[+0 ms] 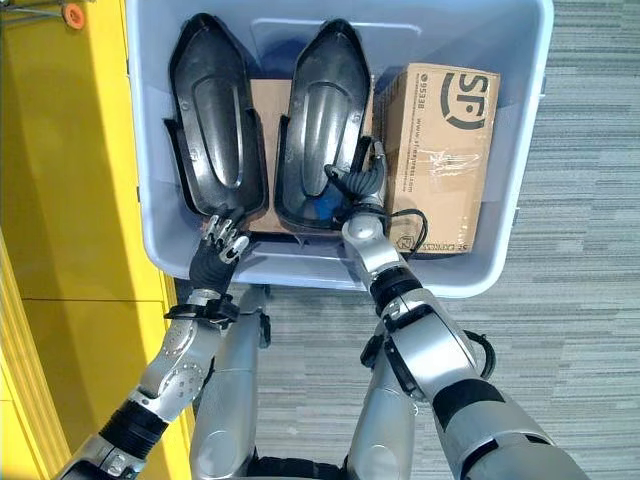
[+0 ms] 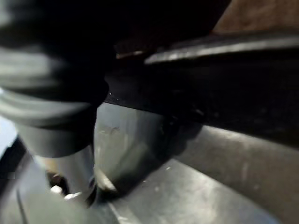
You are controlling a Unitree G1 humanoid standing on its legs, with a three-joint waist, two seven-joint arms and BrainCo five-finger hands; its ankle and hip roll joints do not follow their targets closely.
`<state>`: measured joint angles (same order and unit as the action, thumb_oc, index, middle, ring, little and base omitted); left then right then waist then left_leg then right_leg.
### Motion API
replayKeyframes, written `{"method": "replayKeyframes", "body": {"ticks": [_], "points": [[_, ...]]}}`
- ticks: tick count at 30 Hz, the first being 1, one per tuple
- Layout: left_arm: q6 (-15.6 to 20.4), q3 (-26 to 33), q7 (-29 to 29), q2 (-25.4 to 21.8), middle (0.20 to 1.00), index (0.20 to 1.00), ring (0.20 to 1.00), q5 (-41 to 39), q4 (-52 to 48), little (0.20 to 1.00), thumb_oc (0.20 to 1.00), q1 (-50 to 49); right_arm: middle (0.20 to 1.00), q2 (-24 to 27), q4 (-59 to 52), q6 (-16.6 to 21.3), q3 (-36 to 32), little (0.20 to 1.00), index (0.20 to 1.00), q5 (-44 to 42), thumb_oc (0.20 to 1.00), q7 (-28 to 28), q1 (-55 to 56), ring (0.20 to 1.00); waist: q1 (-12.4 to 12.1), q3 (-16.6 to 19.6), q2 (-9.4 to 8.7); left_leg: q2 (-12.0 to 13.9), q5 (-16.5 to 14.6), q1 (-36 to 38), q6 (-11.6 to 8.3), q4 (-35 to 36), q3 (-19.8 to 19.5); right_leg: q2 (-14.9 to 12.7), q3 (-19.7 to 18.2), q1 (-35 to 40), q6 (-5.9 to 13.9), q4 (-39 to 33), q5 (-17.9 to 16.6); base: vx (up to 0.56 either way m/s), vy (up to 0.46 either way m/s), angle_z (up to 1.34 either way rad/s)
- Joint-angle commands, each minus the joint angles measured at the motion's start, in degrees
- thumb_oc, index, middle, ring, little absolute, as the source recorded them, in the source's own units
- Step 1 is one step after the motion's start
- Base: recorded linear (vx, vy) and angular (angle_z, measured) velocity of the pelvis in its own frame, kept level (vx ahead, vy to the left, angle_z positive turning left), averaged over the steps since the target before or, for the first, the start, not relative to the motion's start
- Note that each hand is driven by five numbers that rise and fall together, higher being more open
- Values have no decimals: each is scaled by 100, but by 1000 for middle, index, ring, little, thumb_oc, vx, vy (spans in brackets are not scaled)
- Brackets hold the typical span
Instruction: Move parts from the plastic box to the shelf.
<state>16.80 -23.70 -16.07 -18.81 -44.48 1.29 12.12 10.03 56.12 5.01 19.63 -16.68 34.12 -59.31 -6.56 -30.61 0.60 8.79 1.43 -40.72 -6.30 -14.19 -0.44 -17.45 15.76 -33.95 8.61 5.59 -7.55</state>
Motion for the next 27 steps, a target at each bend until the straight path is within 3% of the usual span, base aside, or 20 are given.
{"method": "replayKeyframes", "body": {"ticks": [1, 15, 27], "points": [[140, -213, 93, -186, 1000, 1000, 1000, -147, -365, 1000, 1000, -176, 200, 319, 340, -72, 94, 200, 200, 2, 200, -41, 51, 200, -55, 81, 198, -75, -11, 11, 229, 313, 219, -182, -61, 63, 135, 501, 603, 0, 0, 0], [126, -223, 118, -148, 1000, 1000, 1000, -185, -271, 1000, 1000, -146, 200, 248, 332, -50, 107, 200, 200, -58, 200, -105, 209, 200, -38, 81, 176, -61, -7, 153, 227, 338, 246, -161, -80, 149, 129, 520, 625, 0, 0, 0], [106, -97, 103, -170, 1000, 1000, 1000, -220, -219, 1000, 1000, -169, 200, 349, -845, 123, -7, 200, 200, -108, 200, -8, 573, 200, 67, 81, 76, -40, -21, 428, 211, 357, 273, -142, -119, 372, 121, 509, 633, 0, 0, 0]]}}
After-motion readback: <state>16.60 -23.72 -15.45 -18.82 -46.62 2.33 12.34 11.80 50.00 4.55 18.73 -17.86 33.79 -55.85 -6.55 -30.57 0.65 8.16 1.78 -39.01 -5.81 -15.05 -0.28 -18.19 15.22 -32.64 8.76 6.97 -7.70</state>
